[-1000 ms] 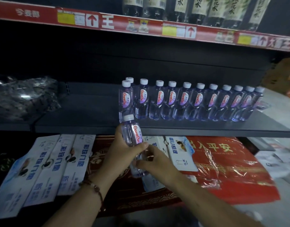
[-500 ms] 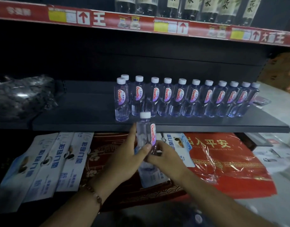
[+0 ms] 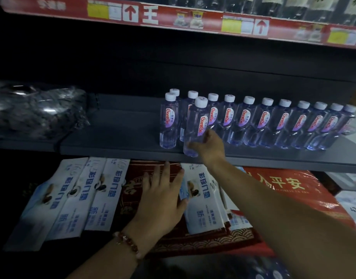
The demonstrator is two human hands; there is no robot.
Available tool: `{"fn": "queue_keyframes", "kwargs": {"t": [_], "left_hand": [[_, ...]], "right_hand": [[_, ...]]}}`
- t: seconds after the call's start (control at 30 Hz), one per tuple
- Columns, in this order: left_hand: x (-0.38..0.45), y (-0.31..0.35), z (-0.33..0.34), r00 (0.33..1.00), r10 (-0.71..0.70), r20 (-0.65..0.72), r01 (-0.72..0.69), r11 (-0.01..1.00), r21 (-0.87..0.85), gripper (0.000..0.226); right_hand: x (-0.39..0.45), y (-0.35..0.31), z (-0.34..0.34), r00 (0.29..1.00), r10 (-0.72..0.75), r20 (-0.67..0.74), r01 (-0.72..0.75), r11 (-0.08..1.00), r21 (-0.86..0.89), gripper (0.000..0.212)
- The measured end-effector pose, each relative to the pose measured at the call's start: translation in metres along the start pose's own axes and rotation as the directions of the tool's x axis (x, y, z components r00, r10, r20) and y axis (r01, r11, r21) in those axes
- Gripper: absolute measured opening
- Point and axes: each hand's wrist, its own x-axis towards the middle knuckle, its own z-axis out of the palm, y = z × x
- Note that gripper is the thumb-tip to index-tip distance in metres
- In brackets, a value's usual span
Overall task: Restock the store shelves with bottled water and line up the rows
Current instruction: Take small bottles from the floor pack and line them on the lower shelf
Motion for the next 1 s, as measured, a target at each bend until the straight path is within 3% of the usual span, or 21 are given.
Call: {"fn": "queue_keyframes", "kwargs": {"t": [0.17,0.4,0.57,0.7,0.77,0.83,1.0], "left_hand": [[0.002,-0.007,0.008,0.999,-0.005,0.032,0.004,1.000,0.023,0.079],[0.007,-0.007,0.015,0.994,0.002,0.110,-0.003,1.000,0.007,0.079],[0.011,0.000,0.021,0.990,0.022,0.140,-0.021,1.000,-0.009,0.080],[0.013,0.009,0.030,0.987,0.070,0.146,-0.068,0.998,-0.020,0.079],[0.013,0.016,0.033,0.985,0.096,0.145,-0.096,0.995,-0.011,0.079],[0.014,0.024,0.037,0.982,0.120,0.145,-0.120,0.993,-0.004,0.079],[0.011,0.057,0.058,0.962,0.204,0.184,-0.206,0.979,-0.009,0.080]], "right_hand": [[0.023,0.010,0.025,0.997,-0.042,-0.064,0.037,0.996,-0.081,0.034],[0.046,0.024,0.041,0.990,-0.110,-0.089,0.089,0.972,-0.219,0.059],[0.047,0.019,0.045,0.989,-0.122,-0.085,0.100,0.969,-0.225,0.060],[0.033,0.016,0.029,0.992,-0.122,0.018,0.123,0.968,-0.219,0.059],[0.012,0.018,0.011,0.978,-0.195,0.080,0.209,0.948,-0.242,0.060],[-0.014,0.029,-0.013,0.956,-0.244,0.165,0.288,0.888,-0.358,0.065],[-0.063,0.102,-0.082,0.928,-0.134,0.347,0.331,0.721,-0.608,0.072]]}}
